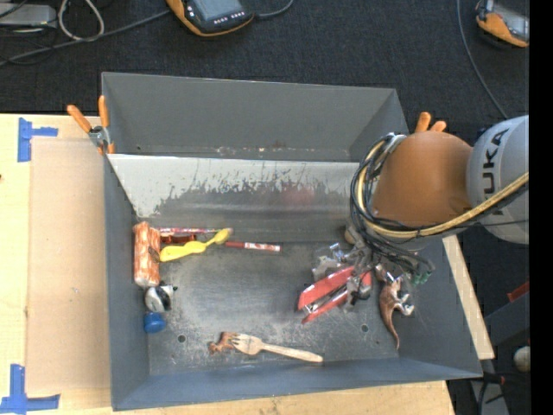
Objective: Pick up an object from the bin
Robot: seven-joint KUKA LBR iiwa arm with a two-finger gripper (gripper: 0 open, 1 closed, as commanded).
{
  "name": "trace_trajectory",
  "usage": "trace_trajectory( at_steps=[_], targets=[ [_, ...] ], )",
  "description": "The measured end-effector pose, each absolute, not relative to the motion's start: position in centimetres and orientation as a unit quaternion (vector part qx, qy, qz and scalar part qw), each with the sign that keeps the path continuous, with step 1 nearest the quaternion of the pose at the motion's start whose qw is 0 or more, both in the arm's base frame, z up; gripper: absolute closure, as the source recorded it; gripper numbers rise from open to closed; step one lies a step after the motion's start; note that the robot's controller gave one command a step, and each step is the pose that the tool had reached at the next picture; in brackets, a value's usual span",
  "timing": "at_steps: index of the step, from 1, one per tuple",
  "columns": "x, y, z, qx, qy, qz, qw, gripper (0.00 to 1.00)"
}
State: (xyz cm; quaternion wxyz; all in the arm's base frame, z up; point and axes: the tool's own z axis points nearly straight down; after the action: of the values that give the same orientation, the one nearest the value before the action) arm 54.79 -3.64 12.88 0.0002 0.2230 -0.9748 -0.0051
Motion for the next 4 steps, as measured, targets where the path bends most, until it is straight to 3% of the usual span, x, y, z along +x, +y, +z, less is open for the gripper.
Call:
trace_trajectory(
  at_steps=[1, 2, 3, 4],
  targets=[
    [55.8, -6.4, 20.3, 0.197, -0.98, -0.004, -0.001, 1.0],
    [59.2, -5.3, 11.7, 0.168, -0.986, -0.005, -0.001, 1.0],
    [58.6, -6.0, 15.1, 0.173, -0.985, -0.006, 0.004, 1.0],
    [57.3, -4.5, 14.6, 0.235, -0.972, -0.007, 0.002, 1.0]
  ],
)
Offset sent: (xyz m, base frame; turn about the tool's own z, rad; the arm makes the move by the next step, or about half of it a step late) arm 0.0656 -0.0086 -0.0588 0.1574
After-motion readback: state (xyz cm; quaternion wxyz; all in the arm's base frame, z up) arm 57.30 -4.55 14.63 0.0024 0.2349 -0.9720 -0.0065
